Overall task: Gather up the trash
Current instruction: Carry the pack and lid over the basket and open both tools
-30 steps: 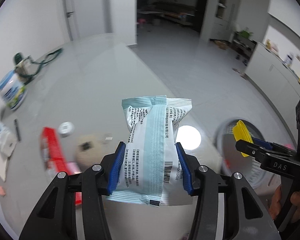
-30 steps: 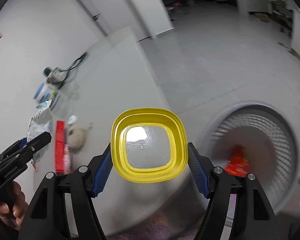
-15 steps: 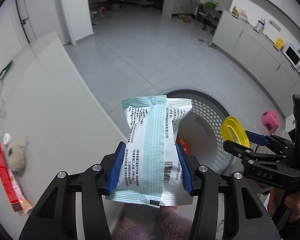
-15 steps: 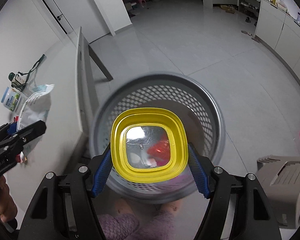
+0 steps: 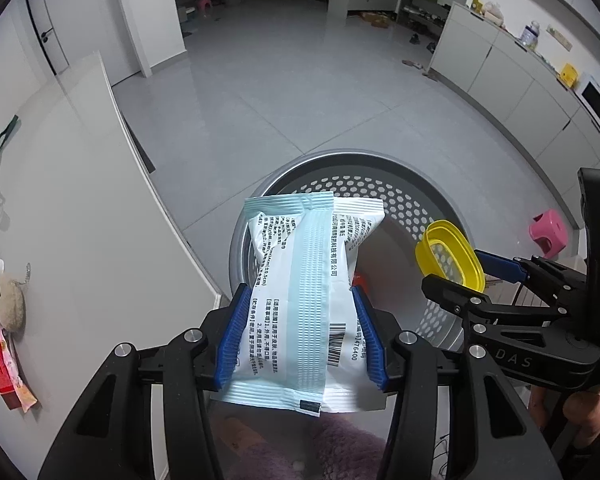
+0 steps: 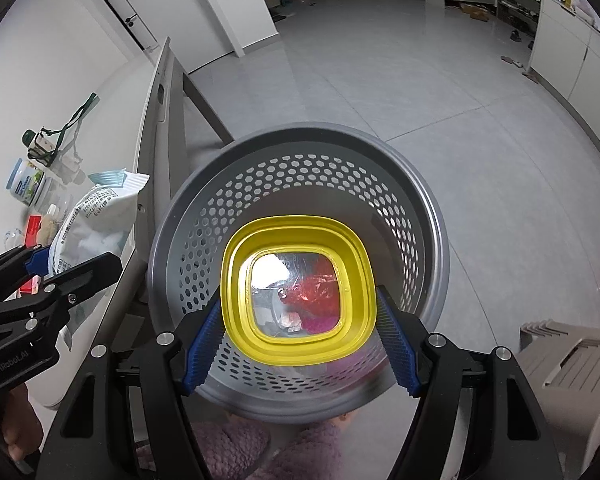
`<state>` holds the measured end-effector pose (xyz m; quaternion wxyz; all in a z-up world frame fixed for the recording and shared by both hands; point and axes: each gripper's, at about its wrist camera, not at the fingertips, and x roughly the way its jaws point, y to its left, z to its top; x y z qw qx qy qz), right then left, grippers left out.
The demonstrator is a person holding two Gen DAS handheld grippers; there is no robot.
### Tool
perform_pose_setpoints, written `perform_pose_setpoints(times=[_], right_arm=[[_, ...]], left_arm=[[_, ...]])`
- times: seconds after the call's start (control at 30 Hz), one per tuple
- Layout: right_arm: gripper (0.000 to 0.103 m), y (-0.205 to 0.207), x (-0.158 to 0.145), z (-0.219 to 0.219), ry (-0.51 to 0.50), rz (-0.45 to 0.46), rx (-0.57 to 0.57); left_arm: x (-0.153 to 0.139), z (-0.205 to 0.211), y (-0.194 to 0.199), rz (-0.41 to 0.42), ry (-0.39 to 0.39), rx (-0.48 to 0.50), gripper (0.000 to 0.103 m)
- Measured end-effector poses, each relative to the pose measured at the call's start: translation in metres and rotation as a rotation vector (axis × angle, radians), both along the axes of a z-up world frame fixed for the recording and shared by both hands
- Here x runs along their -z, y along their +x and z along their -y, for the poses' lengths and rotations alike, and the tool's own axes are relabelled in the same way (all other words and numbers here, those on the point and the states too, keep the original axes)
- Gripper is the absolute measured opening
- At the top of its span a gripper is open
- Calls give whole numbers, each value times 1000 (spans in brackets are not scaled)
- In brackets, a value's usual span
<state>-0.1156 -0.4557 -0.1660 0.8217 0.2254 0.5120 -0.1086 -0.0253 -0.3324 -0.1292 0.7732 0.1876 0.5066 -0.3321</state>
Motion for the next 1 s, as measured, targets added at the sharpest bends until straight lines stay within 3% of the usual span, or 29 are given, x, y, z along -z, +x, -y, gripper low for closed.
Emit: perform_pose_setpoints(times=[0.2,1.0], right_arm=[[75,1,-4,4,-10,12,-38],[75,-20,-22,9,-5,22,34]], left_arm=[[-4,-13,2,6,-10,-29,60],[-25,-20,-4,46,-47,-39,60]])
